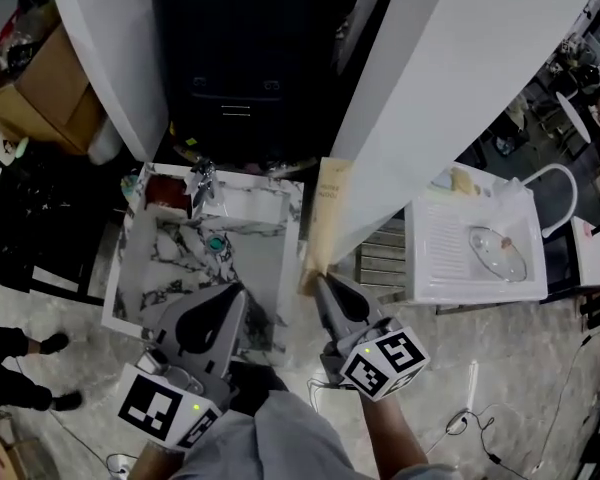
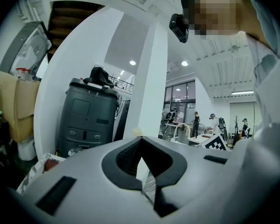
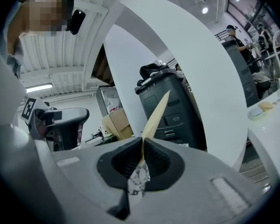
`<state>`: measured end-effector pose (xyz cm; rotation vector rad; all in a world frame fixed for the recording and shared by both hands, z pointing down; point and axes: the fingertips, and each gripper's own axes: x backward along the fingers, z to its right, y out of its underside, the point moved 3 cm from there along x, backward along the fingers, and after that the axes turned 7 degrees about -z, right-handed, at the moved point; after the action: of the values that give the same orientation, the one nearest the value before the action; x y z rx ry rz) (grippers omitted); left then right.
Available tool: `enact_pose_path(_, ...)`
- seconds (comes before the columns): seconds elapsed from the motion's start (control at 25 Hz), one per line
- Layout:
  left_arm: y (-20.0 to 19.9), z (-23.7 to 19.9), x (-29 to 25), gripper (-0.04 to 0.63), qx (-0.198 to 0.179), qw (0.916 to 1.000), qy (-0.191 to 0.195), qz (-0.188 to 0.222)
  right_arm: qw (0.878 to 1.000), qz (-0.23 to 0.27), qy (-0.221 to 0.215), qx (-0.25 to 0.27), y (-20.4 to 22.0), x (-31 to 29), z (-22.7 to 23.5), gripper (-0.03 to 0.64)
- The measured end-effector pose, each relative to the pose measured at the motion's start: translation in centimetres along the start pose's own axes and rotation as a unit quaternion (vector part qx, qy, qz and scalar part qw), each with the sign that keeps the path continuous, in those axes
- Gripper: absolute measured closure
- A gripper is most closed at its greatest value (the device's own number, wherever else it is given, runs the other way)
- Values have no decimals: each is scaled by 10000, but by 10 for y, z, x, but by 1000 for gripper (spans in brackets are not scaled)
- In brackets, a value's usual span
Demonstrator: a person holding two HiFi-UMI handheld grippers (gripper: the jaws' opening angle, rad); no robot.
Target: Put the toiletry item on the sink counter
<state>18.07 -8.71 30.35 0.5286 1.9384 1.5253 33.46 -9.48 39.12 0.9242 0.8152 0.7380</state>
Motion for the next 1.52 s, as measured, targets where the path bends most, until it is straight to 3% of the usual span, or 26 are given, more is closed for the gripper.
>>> enact_pose_path(0.44, 0, -26, -2, 592, 40, 9997, -227, 76, 9987, -496, -115, 68, 17, -46, 33, 609)
enact_pose_path(0.84, -1, -54, 3, 592, 138, 9984, -533, 146, 9931, -1050, -175, 489, 30, -91, 56, 609)
enact_pose_path(1.52, 8, -81, 1, 592, 290, 9956, -886, 25, 9704, -2041, -587, 1149, 56, -159, 101, 609)
